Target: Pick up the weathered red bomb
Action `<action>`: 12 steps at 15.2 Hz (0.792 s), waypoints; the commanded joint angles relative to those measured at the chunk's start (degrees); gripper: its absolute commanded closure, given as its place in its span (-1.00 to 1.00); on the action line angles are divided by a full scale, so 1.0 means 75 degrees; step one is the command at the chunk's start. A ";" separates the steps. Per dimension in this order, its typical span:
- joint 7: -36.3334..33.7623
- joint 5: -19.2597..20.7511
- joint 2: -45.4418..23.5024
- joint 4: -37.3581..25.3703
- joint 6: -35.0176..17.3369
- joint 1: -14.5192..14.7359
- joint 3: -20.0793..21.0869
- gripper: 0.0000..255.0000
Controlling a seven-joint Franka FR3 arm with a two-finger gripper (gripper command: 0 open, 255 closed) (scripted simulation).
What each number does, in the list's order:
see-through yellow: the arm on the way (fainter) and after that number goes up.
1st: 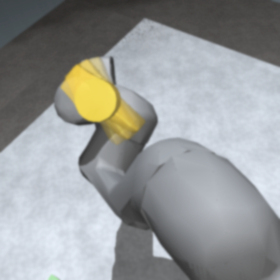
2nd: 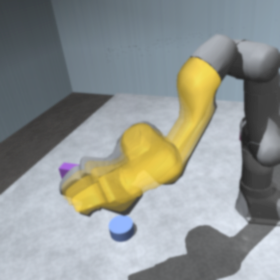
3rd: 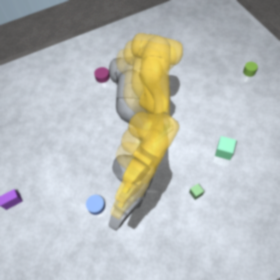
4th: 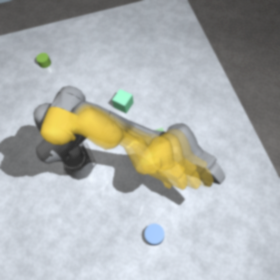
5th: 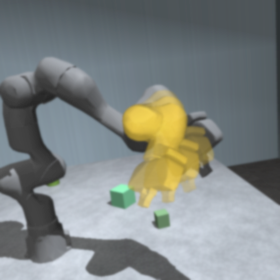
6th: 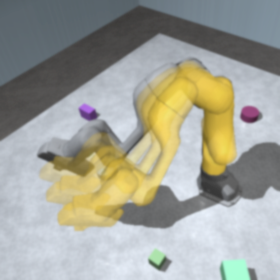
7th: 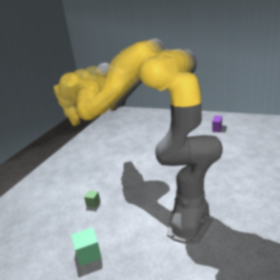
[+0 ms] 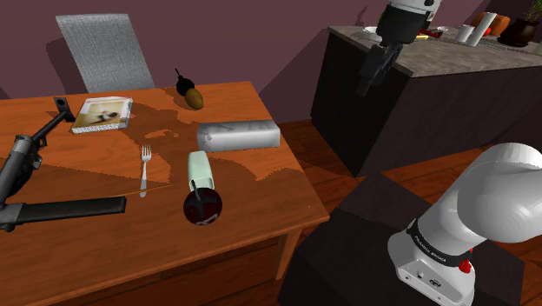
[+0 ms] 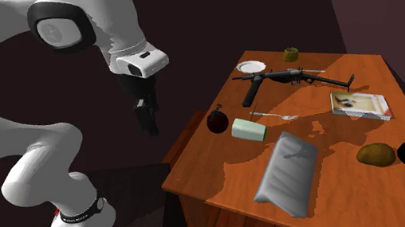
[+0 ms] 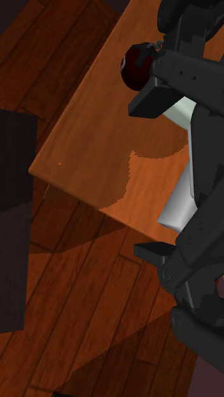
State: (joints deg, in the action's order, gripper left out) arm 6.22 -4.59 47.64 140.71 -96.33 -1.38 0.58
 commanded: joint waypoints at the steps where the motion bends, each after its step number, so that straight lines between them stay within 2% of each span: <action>1: 0.0000 0.0000 0.0000 0.0000 0.0000 0.0000 0.0000 -1.00; 6: -0.1123 -0.0477 -0.0678 0.0018 -0.0612 0.0192 0.0937 -1.00; 12: -0.2465 -0.0837 -0.1881 -0.0333 -0.1367 0.0319 0.2020 -1.00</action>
State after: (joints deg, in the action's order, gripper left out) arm -10.28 -10.38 35.02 138.44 -105.43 0.80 14.18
